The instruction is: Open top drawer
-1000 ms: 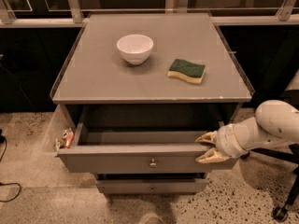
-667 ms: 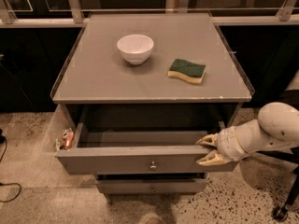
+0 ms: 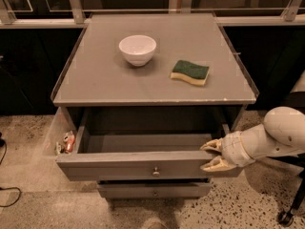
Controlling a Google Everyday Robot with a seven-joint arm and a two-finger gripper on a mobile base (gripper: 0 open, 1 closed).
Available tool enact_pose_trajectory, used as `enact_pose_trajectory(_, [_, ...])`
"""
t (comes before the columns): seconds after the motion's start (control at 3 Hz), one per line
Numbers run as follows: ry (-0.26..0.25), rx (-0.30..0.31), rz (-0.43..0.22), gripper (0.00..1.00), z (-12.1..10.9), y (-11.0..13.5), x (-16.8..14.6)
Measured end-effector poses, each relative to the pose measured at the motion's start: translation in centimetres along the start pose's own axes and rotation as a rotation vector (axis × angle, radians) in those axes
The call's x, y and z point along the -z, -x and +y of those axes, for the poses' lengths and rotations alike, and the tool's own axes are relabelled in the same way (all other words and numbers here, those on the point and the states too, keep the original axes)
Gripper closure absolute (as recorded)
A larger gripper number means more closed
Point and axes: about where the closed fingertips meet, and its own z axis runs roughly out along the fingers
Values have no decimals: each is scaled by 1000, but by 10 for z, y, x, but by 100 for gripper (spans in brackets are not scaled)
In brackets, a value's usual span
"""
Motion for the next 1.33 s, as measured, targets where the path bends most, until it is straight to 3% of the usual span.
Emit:
enact_pose_trajectory(0.33, [0,0,0,79,1,1,0])
enact_pose_trajectory(1.0, [12,13,-6,32,7,0,-1])
enact_pose_trajectory(1.33, [20,36,-19,31,24,3,1])
